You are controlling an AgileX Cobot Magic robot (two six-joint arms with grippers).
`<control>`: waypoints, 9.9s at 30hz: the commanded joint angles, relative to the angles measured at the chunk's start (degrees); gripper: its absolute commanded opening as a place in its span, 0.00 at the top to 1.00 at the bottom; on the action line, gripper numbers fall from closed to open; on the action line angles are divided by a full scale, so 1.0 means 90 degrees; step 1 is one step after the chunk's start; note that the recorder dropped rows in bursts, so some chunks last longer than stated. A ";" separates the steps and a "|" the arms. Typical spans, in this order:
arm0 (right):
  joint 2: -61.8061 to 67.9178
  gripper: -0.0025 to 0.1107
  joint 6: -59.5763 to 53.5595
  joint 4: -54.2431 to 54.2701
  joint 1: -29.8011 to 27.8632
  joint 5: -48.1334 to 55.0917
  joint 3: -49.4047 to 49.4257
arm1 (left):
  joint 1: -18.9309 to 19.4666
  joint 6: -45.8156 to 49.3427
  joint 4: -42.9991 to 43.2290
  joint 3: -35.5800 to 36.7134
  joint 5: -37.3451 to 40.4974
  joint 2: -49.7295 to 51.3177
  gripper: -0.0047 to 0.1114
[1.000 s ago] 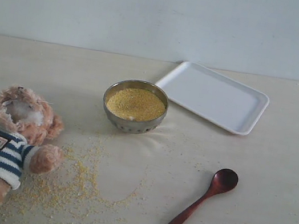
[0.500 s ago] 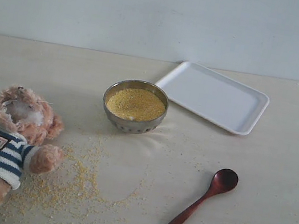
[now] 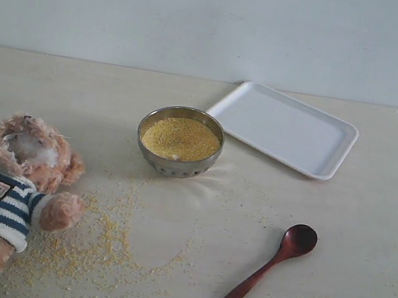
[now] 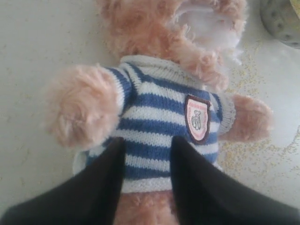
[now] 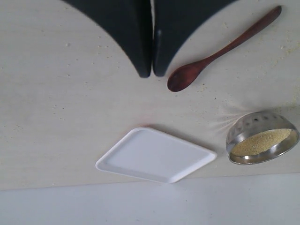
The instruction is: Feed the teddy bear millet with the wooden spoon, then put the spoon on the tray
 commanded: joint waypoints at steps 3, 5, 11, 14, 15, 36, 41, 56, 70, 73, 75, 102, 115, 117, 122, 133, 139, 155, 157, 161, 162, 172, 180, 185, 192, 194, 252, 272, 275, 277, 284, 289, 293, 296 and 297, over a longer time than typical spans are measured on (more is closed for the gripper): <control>-0.0024 0.98 0.0000 -0.0002 0.0012 -0.0011 0.0028 | 0.0008 -0.0254 0.0066 0.0079 -0.0096 0.0006 0.29; -0.0024 0.98 0.0000 -0.0002 0.0012 -0.0011 0.0028 | 0.0008 -0.0268 -0.0003 0.0205 -0.0279 0.0006 0.27; -0.0024 0.98 0.0000 -0.0002 0.0012 -0.0011 0.0028 | 0.0008 -0.0245 -0.0068 0.0282 -0.0591 0.0006 0.27; -0.0024 0.98 0.0000 -0.0002 0.0012 -0.0011 0.0028 | 0.0008 -0.0245 -0.0055 0.0282 -0.0682 0.0135 0.27; -0.0024 0.98 0.0000 -0.0002 0.0012 -0.0011 0.0028 | 0.0008 -0.0245 -0.0081 0.0282 -0.0682 0.0219 0.27; -0.0024 0.98 0.0000 -0.0002 0.0014 0.0065 0.0028 | 0.0008 0.1609 -0.2124 0.0268 -0.0626 0.2097 0.27; -0.0024 0.98 0.0000 -0.0002 0.0014 0.0065 0.0028 | 0.0008 0.1720 -0.2338 0.0268 -0.0683 0.2466 0.30; -0.0024 0.98 0.0000 -0.0002 0.0014 0.0065 0.0028 | 0.0008 0.1334 -0.1627 -0.0183 0.0727 0.1571 0.91; -0.0024 0.98 0.0000 -0.0002 0.0014 0.0065 0.0028 | 0.0088 0.0618 -0.1042 0.0445 0.1573 0.0083 0.92; -0.0024 0.98 0.0000 -0.0002 0.0014 0.0065 0.0028 | 0.0384 0.0648 -0.0998 0.0556 0.1511 0.0083 0.92; -0.0024 0.98 0.0000 -0.0002 0.0014 0.0065 0.0028 | 0.0533 0.0741 -0.1052 0.0618 0.1498 0.0094 0.92; -0.0024 0.98 0.0000 -0.0002 0.0014 0.0065 0.0028 | 0.0630 0.0756 -0.1021 0.0809 0.1270 0.0124 0.92; -0.0024 0.98 -0.0214 -0.1211 0.0014 -0.0074 0.0028 | 0.0630 0.0767 -0.1021 0.0809 0.1270 0.0124 0.92; -0.0024 0.98 -0.0202 -0.1203 0.0014 -0.0074 0.0028 | 0.0630 0.0767 -0.1021 0.0809 0.1270 0.0124 0.92; -0.0024 0.98 -0.0149 -0.0942 0.0014 -0.0482 0.0028 | 0.0630 0.0767 -0.1021 0.0809 0.1270 0.0124 0.92; -0.0024 0.98 0.1701 0.3835 0.0014 -0.2538 0.0028 | 0.0630 0.0780 -0.1021 0.0809 0.1270 0.0124 0.92; -0.0024 0.98 0.1926 0.3866 0.0014 -0.1661 -0.0133 | 0.0630 0.0780 -0.1021 0.0809 0.1270 0.0124 0.92; 0.2532 0.98 -0.1712 0.1861 0.0012 0.2956 -0.4220 | 0.0630 0.0780 -0.1021 0.0809 0.1270 0.0124 0.92; 0.3072 0.98 -0.1653 0.1697 0.0012 0.3254 -0.4515 | 0.0630 0.0780 -0.1021 0.0809 0.1270 0.0124 0.92; 0.4085 0.98 -0.1486 0.1421 0.0012 0.3252 -0.4650 | 0.0630 0.0780 -0.1021 0.0809 0.1270 0.0124 0.92; 0.4277 0.98 -0.1463 0.1351 0.0012 0.3252 -0.4650 | 0.0630 0.0780 -0.1021 0.0809 0.1270 0.0124 0.92; 0.5280 0.89 -0.0097 -0.0009 0.0751 0.2973 -0.4011 | 0.0630 0.0780 -0.1021 0.0809 0.1270 0.0124 0.92; 0.5615 0.89 0.1741 -0.0431 0.3144 0.1862 -0.3059 | 0.0630 0.0780 -0.1021 0.0809 0.1270 0.0124 0.92; 0.6384 0.89 0.2801 -0.1000 0.4204 0.1625 -0.2983 | 0.0630 0.0780 -0.1021 0.0809 0.1270 0.0124 0.92; 0.7427 0.90 0.4483 -0.2153 0.5556 0.1250 -0.3025 | 0.0630 0.0780 -0.1021 0.0809 0.1270 0.0124 0.92; 0.7606 0.90 0.5004 -0.2786 0.5745 0.1293 -0.3053 | 0.0630 0.0780 -0.1021 0.0809 0.1270 0.0124 0.92; 1.1180 0.48 1.3350 -0.6537 0.5735 0.1451 -0.4587 | 0.0630 0.0792 -0.1021 0.0809 0.1154 0.0124 0.92; 1.1836 0.50 1.3361 -0.6544 0.5584 0.0842 -0.4747 | 0.0630 0.0790 -0.1021 0.0809 0.1126 0.0124 0.92; 1.1836 0.70 1.3361 -0.6531 0.5584 0.0842 -0.4747 | 0.0630 0.0790 -0.1021 0.0809 0.1126 0.0124 0.92; 1.1836 0.88 1.3320 -0.6465 0.5584 0.0842 -0.4747 | 0.0630 0.0790 -0.1021 0.0809 0.1126 0.0124 0.92; 1.1363 0.95 1.2141 -0.6398 0.5911 0.2688 -0.4723 | 0.0630 0.0790 -0.1021 0.0809 0.1126 0.0124 0.92; 1.0176 0.95 0.8370 -0.6343 0.5911 0.3512 -0.4723 | 0.0630 0.0790 -0.1021 0.0809 0.1126 0.0124 0.92; 0.9594 0.95 0.5149 -0.6340 0.5911 0.4553 -0.5341 | 0.0630 0.0790 -0.1021 0.0809 0.1126 0.0124 0.92; 0.9681 0.95 0.3040 -0.6523 0.5899 0.5067 -0.6513 | 0.0630 0.0790 -0.1021 0.0809 0.1126 0.0124 0.92; 0.9766 0.95 0.2708 -0.6537 0.5899 0.5093 -0.6817 | 0.0630 0.0790 -0.1021 0.0809 0.1126 0.0124 0.92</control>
